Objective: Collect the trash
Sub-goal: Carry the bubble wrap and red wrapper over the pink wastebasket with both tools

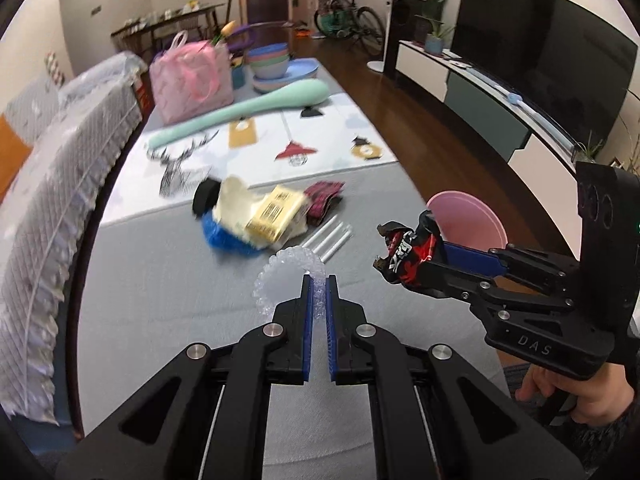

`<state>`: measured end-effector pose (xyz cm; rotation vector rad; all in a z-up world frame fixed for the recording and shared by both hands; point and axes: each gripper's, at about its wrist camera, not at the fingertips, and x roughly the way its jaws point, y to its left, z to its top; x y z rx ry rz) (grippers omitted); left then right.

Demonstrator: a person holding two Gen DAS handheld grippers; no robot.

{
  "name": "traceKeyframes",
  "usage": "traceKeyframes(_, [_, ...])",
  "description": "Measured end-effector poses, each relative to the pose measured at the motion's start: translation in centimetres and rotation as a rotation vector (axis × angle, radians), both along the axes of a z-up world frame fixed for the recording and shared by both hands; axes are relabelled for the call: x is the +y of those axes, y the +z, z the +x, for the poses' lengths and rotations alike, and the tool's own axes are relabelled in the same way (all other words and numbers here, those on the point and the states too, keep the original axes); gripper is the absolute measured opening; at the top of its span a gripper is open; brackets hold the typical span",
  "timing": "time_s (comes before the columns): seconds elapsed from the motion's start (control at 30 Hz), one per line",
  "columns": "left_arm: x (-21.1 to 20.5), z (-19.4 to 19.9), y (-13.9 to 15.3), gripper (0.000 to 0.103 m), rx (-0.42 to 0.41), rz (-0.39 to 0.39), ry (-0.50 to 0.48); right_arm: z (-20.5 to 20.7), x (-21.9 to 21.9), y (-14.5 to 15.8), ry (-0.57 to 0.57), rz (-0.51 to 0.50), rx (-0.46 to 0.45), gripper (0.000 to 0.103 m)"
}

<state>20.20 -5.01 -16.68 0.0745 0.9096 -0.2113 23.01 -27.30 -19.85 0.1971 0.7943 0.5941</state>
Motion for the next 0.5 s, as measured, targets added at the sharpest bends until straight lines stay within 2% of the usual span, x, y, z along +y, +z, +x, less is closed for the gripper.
traceKeyframes(0.3, [-4.9, 1.9, 2.3, 0.006, -0.064, -0.020, -0.074, 0.9, -5.3, 2.5, -0.070, 0.125, -0.034, 0.031])
traceKeyframes(0.5, [-9.5, 4.4, 2.7, 0.006, -0.068, -0.032, -0.148, 1.7, -11.3, 3.5, -0.185, 0.117, -0.067, 0.031])
